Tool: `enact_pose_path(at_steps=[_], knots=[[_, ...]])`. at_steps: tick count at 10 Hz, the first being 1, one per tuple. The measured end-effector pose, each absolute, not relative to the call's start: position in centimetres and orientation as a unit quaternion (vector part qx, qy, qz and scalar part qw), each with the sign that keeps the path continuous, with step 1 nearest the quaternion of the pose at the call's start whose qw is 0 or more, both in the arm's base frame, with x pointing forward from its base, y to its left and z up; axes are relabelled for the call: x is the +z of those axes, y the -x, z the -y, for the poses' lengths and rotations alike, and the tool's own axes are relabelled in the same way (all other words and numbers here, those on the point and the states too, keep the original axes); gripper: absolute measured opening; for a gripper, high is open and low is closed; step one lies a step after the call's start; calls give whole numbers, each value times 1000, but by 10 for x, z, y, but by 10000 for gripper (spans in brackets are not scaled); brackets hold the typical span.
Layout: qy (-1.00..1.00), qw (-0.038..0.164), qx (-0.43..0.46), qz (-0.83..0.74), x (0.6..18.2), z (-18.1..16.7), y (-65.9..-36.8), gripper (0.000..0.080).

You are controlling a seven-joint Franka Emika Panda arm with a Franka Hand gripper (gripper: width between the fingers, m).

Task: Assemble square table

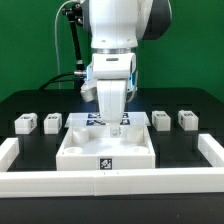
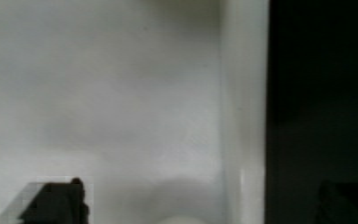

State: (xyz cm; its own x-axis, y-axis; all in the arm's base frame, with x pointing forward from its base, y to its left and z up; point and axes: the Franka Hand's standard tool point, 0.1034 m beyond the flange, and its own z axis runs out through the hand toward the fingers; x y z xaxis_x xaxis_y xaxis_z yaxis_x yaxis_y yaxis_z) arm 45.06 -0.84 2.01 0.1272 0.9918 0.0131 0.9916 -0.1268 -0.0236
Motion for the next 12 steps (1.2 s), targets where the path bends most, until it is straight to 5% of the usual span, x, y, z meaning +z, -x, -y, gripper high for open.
enact_pose_path(at_steps=[2,4,5,6,7,12], knots=[[752,17,6,658,14,8,-448,612],[754,20,8,656,11,7,-446,341],[756,20,9,654,10,7,-446,341],[757,21,9,654,10,7,-446,158],[757,20,8,654,11,7,-447,59],[757,17,5,653,11,7,-448,59]])
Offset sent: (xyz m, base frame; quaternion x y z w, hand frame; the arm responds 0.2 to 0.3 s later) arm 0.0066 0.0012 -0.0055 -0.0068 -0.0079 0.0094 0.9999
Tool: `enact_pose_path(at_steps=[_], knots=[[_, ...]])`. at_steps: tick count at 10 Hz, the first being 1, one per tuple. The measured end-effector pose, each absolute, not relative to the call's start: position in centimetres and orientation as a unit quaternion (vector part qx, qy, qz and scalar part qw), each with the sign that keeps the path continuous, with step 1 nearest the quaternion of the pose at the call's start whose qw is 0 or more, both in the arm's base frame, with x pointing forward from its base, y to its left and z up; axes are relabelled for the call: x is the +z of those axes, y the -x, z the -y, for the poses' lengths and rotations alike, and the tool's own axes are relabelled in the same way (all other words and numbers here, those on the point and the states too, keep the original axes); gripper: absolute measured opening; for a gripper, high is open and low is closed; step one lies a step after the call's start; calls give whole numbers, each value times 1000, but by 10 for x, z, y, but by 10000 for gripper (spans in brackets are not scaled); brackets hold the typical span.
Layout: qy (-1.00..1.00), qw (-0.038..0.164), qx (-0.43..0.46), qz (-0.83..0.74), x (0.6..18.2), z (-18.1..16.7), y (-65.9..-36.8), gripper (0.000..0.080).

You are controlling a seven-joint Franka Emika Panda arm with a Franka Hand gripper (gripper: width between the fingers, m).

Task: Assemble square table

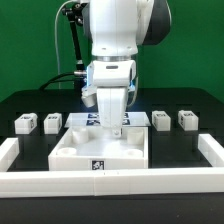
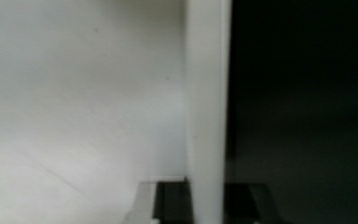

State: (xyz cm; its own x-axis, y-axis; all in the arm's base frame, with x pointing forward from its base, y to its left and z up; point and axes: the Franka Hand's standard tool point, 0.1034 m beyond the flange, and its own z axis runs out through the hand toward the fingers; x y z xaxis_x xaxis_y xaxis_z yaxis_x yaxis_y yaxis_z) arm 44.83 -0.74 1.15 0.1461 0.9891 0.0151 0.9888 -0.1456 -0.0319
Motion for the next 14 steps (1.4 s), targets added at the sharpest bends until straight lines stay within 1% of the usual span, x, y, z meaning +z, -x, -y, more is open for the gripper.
enact_pose_path(at_steps=[3,6,11,14], knots=[[740,17,6,673,15,10,-453,60],[718,17,1,696,13,-1,-462,60],[717,17,0,696,12,-3,-462,60],[706,19,-10,708,10,-31,-473,60]])
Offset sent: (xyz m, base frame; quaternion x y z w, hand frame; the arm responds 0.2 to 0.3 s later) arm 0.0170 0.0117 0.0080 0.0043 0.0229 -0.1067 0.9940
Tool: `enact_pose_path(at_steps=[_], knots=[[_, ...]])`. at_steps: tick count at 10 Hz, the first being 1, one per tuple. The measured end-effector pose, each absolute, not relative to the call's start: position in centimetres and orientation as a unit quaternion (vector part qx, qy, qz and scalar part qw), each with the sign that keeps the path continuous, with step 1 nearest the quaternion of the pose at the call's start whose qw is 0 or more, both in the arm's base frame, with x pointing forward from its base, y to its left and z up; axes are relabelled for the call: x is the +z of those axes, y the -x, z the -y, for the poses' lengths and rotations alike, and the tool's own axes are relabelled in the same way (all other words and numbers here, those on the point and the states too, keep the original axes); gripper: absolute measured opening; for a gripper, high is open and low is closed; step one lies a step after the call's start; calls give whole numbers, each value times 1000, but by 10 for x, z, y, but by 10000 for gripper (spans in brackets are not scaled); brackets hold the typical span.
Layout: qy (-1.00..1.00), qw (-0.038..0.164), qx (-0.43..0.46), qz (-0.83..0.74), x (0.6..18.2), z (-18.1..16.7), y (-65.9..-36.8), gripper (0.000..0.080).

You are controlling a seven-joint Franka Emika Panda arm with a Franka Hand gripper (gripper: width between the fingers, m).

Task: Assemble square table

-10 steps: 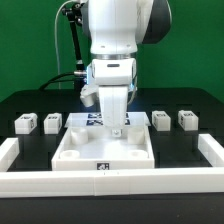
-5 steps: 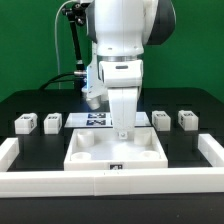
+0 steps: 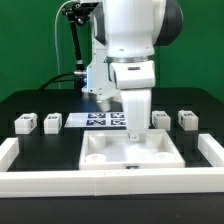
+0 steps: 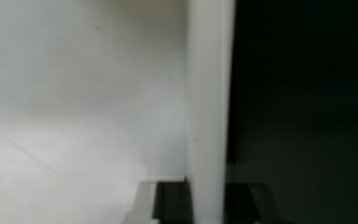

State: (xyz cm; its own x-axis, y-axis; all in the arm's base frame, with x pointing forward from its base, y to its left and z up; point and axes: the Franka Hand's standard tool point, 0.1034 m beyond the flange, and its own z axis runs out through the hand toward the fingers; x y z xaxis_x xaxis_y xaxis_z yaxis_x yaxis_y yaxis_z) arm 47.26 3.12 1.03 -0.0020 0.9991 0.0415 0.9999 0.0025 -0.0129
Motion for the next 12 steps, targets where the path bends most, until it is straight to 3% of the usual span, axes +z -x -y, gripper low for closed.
enact_pose_path(at_steps=[6,12], knots=[[709,20,-20,705,11,-74,-487,60],[722,22,-18,691,11,-83,-489,60]])
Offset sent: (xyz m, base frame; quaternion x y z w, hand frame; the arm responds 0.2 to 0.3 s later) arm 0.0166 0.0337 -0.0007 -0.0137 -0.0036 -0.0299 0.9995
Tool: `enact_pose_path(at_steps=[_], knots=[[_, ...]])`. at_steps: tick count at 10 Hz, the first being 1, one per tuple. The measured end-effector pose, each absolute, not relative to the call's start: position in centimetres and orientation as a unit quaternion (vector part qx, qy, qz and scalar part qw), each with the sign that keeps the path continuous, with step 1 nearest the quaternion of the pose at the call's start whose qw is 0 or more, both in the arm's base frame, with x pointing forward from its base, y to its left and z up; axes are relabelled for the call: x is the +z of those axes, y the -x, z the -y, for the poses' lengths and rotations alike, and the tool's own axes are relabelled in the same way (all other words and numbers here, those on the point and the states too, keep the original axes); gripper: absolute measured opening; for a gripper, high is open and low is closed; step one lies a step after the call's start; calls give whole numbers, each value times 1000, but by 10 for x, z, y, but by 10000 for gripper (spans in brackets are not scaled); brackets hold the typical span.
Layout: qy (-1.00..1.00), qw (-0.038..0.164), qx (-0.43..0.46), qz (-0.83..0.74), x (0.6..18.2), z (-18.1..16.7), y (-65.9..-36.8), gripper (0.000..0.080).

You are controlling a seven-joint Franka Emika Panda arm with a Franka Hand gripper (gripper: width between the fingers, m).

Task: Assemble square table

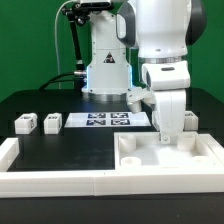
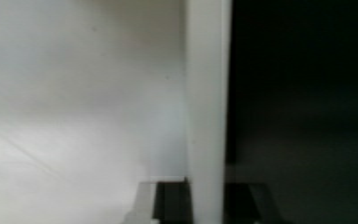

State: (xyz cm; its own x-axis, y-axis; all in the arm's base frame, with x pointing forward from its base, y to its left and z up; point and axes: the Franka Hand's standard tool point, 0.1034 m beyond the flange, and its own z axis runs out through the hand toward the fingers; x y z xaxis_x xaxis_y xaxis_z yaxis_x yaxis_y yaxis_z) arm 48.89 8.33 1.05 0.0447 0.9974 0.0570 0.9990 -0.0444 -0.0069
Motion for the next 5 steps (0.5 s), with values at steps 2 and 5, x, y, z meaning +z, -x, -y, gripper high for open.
enact_pose_path(at_steps=[2,5], knots=[[723,22,-18,690,10,-82,-489,308],[723,22,-18,690,10,-82,-489,597]])
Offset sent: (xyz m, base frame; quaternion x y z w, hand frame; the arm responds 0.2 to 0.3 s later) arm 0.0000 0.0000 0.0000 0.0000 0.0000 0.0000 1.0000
